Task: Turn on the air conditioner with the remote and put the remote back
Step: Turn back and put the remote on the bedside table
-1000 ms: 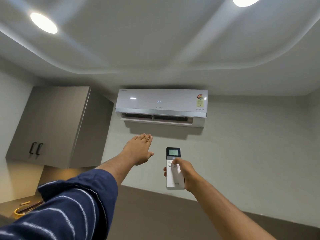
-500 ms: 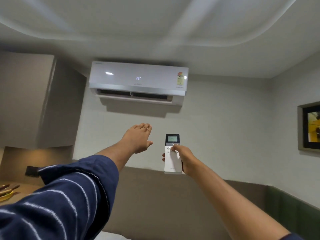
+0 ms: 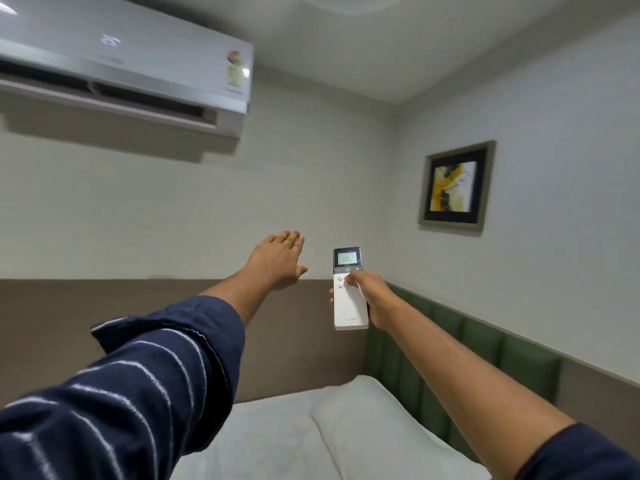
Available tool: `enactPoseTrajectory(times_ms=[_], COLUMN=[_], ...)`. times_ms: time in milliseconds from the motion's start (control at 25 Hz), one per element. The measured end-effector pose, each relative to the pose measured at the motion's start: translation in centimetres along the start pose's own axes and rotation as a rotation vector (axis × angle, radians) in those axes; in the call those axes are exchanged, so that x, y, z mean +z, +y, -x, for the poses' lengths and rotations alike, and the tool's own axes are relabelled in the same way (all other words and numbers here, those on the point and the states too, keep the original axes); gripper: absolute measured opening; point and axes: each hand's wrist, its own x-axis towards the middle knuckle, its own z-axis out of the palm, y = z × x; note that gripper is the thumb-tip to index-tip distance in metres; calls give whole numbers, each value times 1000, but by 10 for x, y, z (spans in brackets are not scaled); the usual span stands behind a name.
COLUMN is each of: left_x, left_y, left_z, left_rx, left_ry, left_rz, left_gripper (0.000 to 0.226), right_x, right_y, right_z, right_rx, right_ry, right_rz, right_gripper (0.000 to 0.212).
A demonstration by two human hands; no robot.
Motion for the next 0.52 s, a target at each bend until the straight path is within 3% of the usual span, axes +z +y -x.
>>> enactPoseTrajectory(times_ms=[320,520], left_x=[67,111], left_y=[170,273], left_z=[-25,-25], left_rx=[258,363], left_ry=[-55,-161], left_rz=[227,317], left_gripper=[70,70], right_x=[-144,-228], right_y=[90,138], right_z=[36,60], right_rx=[138,215], right_ry=[325,482], right_rz=[19,-29], right_gripper=[36,38])
